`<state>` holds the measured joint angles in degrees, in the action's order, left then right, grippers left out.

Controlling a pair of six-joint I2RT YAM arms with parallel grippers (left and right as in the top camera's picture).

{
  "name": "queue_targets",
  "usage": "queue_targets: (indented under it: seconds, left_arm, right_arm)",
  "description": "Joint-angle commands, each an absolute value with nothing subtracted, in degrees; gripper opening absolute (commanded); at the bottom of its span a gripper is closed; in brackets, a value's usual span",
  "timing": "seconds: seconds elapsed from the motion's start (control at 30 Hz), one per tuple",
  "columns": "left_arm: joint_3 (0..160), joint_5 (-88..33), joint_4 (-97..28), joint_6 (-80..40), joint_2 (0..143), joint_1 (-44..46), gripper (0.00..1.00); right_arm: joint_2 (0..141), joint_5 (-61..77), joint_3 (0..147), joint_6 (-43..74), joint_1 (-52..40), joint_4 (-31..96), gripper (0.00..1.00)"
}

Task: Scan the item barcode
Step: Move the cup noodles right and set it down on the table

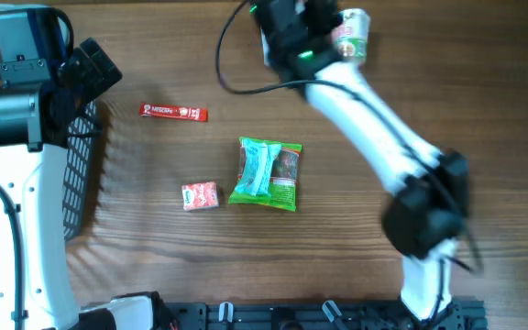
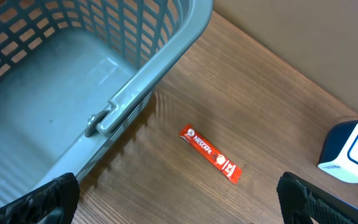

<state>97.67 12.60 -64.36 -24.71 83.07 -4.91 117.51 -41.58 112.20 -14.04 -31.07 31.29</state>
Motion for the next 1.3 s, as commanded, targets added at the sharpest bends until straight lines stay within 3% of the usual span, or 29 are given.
queue_targets:
  seconds: [0.0,0.07,0.17,0.47,0.8,0.83,1.03,1.17,1.27]
  left_arm:
    - [98.32,13.13,-64.31,-24.23,82.87,-5.15,1.00]
    - [98.32,13.13,-64.31,-24.23,82.87,-5.15,1.00]
    - [98.32,13.13,-64.31,-24.23,82.87,-5.15,1.00]
    - [98.32,13.13,-64.31,-24.23,82.87,-5.15,1.00]
    - [98.32,13.13,-64.31,-24.23,82.87,-5.15,1.00]
    - [98.32,13.13,-64.31,-24.23,82.87,-5.15,1.00]
    - [98.32,13.13,-64.31,-24.23,82.87,-5.15,1.00]
    - [98.32,13.13,-64.31,-24.23,82.87,-5.15,1.00]
    - [98.32,13.15,-64.31,-24.23,82.87,-5.15,1.00]
  right_arm:
    - [108.29,-13.04,113.03,-0.14,-21.56,41.34,1.00]
    - [108.49,0.27,113.01,1.65,-14.72,46.74,1.00]
    - [114.39,7.86,112.88,3.42,-7.35,48.21,1.00]
    - [131.00,17.63,112.88,2.85,-6.79,32.21,1.00]
    - [140.35,20.95,112.81,1.67,-6.79,26.26,1.00]
    - [140.38,20.18,112.81,1.69,-6.76,26.37,0.98]
    - [137.91,19.57,112.81,1.50,-2.70,31.73,0.68]
    - [133.45,19.27,112.81,-1.89,0.73,38.54,0.60]
    - [130.02,17.34,112.81,-3.07,4.69,47.11,0.60]
